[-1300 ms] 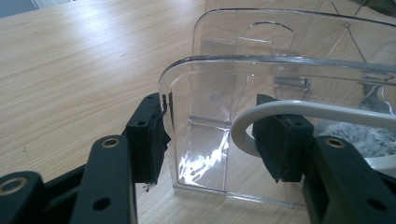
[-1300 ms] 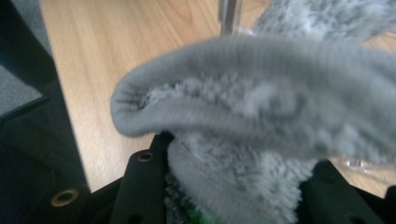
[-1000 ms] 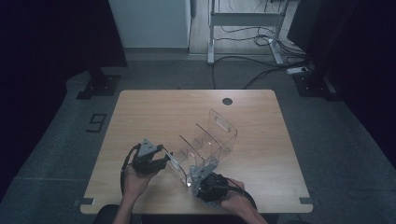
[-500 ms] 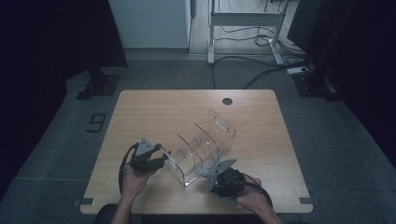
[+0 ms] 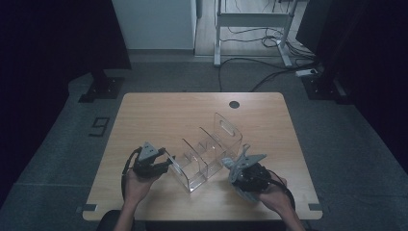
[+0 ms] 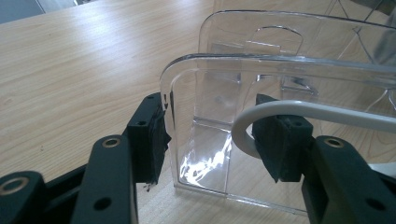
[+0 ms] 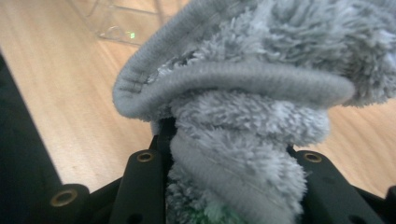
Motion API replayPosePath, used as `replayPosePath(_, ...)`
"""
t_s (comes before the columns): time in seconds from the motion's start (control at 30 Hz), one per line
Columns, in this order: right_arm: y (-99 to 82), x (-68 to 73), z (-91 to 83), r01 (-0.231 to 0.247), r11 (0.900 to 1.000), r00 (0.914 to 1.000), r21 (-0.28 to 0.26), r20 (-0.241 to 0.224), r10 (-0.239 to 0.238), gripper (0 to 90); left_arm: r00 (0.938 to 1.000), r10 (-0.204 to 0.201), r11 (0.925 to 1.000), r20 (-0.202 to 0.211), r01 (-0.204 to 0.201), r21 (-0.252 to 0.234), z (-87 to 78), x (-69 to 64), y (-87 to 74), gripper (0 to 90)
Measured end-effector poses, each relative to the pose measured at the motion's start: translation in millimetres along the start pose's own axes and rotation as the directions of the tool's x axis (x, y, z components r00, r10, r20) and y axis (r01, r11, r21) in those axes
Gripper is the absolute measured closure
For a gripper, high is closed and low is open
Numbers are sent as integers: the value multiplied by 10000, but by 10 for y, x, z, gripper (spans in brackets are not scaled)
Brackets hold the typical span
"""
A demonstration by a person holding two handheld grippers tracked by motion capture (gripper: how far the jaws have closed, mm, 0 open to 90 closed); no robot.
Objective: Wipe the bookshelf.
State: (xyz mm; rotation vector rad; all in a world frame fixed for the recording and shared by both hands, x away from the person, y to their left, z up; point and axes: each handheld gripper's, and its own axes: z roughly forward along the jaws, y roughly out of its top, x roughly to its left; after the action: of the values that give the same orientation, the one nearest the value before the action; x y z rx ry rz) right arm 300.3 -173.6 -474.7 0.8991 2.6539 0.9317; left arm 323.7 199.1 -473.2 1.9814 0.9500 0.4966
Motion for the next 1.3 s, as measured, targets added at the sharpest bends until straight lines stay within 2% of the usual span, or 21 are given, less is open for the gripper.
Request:
replayPosePath(0.13, -34, -122, -103, -331, 9991, 9991, -248, 237, 337, 606, 10000, -7, 10000, 27, 7, -43, 1, 6, -4, 463)
replayPosePath(0.17, -59, -186, -151, -526, 9980, 9975, -343, 448, 541, 606, 10000, -6, 10000, 34, 6, -54, 2, 7, -5, 463)
replayPosePath(0.23, -74, -227, -177, -583, 9976, 9968, -374, 519, 602, 606, 10000, -1, 10000, 36, 1, -58, 2, 7, -6, 463)
replayPosePath(0.47, -199, -474, -343, -1303, 9897, 9836, -586, 1183, 1365, 599, 10000, 17, 10000, 78, -16, -93, 3, 15, -11, 463)
replayPosePath(0.57, -256, -574, -423, -1548, 9853, 9757, -725, 1456, 1640, 596, 10000, 8, 9999, 87, -7, -104, 2, 18, -13, 463)
replayPosePath(0.6, -299, -636, -471, -1717, 9821, 9698, -769, 1619, 1822, 593, 10000, 6, 9999, 91, -5, -108, 3, 18, -14, 463)
replayPosePath(0.63, -299, -636, -471, -1717, 9821, 9698, -769, 1619, 1822, 593, 10000, 10, 10000, 97, -9, -99, 2, 19, -13, 463)
replayPosePath(0.7, -346, -700, -513, -1938, 9778, 9631, -803, 1742, 2052, 591, 9999, 5, 9999, 113, -4, -102, 2, 20, -14, 463)
replayPosePath(0.73, -394, -759, -551, -2157, 9727, 9551, -857, 1885, 2285, 591, 9999, 11, 9999, 131, -10, -102, 3, 22, -13, 463)
replayPosePath(0.77, -394, -759, -551, -2157, 9727, 9551, -857, 1885, 2285, 591, 9999, 11, 9999, 131, -10, -102, 3, 22, -13, 463)
replayPosePath(0.8, -442, -814, -584, -2285, 9696, 9476, -874, 2086, 2421, 589, 9999, 16, 9999, 136, -14, -101, 3, 24, -13, 463)
replayPosePath(0.83, -442, -814, -584, -2285, 9696, 9476, -874, 2086, 2421, 589, 9999, 18, 10000, 151, -16, -96, 3, 26, -12, 463)
replayPosePath(0.87, -489, -860, -605, -2439, 9657, 9395, -891, 2254, 2581, 589, 9999, 23, 9999, 156, -21, -99, 3, 29, -12, 463)
replayPosePath(0.9, -489, -860, -605, -2439, 9657, 9395, -891, 2254, 2581, 589, 9999, 29, 9999, 157, -27, -106, 3, 32, -13, 463)
replayPosePath(1.0, -587, -951, -598, -2728, 9580, 9263, -883, 2447, 2864, 585, 9999, 46, 9999, 163, -44, -118, 3, 42, -13, 463)
replayPosePath(1.03, -587, -951, -598, -2728, 9580, 9263, -883, 2447, 2864, 585, 9999, 46, 9999, 163, -44, -118, 3, 42, -13, 462)
replayPosePath(1.07, -625, -988, -560, -2858, 9549, 9224, -808, 2470, 2970, 577, 9998, 46, 9999, 174, -44, -117, 3, 45, -14, 463)
replayPosePath(1.2, -669, -1027, -479, -3019, 9516, 9198, -574, 2449, 3066, 562, 9998, 63, 9999, 176, -60, -131, 3, 50, -15, 463)
replayPosePath(1.3, -717, -1065, -394, -3067, 9512, 9211, -346, 2409, 3058, 554, 9998, 66, 9999, 182, -63, -145, 4, 51, -16, 462)
